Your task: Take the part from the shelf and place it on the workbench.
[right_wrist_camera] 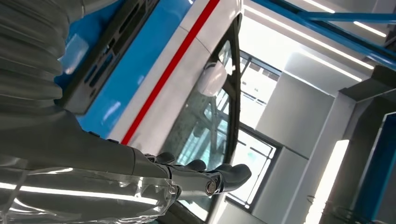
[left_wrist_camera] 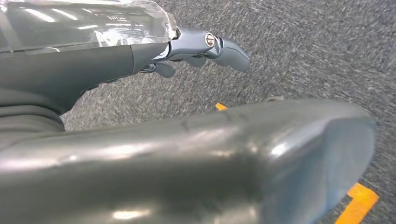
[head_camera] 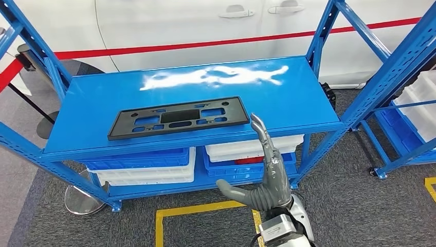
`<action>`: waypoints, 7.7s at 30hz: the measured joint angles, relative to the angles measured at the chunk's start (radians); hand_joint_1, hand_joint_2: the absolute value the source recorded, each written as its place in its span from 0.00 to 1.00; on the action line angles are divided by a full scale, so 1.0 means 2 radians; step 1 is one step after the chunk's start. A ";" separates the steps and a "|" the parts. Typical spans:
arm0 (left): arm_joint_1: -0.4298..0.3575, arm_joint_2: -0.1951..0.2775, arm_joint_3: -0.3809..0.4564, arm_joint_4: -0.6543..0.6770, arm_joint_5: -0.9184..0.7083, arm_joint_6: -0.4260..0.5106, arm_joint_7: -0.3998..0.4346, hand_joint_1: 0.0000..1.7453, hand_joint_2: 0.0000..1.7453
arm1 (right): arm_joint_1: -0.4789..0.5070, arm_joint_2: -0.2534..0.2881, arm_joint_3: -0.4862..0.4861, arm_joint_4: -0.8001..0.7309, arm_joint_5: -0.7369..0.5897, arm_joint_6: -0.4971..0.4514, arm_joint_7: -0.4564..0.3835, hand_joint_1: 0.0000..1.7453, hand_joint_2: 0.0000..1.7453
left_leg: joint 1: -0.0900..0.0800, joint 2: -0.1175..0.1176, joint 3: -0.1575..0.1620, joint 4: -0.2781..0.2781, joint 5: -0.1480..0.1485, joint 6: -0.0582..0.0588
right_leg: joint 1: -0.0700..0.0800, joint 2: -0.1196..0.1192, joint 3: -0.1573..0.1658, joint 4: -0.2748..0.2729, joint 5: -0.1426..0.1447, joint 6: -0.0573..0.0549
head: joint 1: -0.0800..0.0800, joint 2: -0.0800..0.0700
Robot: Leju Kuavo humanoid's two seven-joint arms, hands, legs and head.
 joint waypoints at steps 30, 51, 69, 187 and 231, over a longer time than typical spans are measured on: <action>0.000 -0.002 -0.002 0.006 -0.056 -0.025 -0.019 0.00 0.00 | -0.089 0.030 0.109 0.293 0.397 -0.108 0.154 0.00 1.00 | 0.000 -0.003 -0.020 -0.004 0.021 0.001 | 0.007 -0.001 -0.001 0.001 -0.001 -0.006 | -0.003 0.000; 0.012 0.028 -0.010 0.006 -0.085 -0.114 -0.018 0.00 0.00 | -0.184 0.117 0.165 0.497 0.541 -0.146 0.266 0.00 1.00 | 0.008 -0.004 -0.013 -0.018 0.032 0.015 | 0.001 0.000 -0.078 0.148 -0.057 0.017 | -0.005 0.000; 0.015 0.042 -0.010 0.008 -0.082 -0.108 0.002 0.00 0.00 | -0.198 0.143 0.157 0.522 0.542 -0.149 0.250 0.00 1.00 | 0.017 -0.002 -0.077 0.081 0.023 -0.020 | 0.003 0.002 0.024 -0.003 -0.018 -0.008 | -0.009 0.000; 0.013 0.058 0.028 0.013 -0.072 -0.091 0.007 0.00 0.00 | -0.005 0.063 -0.160 -0.050 -0.233 0.009 -0.022 1.00 1.00 | 0.015 -0.002 -0.037 0.049 -0.017 -0.015 | 0.000 0.001 -0.013 0.011 0.002 -0.006 | -0.004 0.000; 0.012 0.047 0.027 0.013 -0.082 -0.082 0.018 0.00 0.00 | 0.091 0.074 -0.155 -0.115 -0.269 0.104 -0.082 1.00 1.00 | 0.010 -0.025 0.023 -0.029 0.012 0.007 | 0.001 0.049 -0.028 0.013 0.013 0.016 | 0.001 0.000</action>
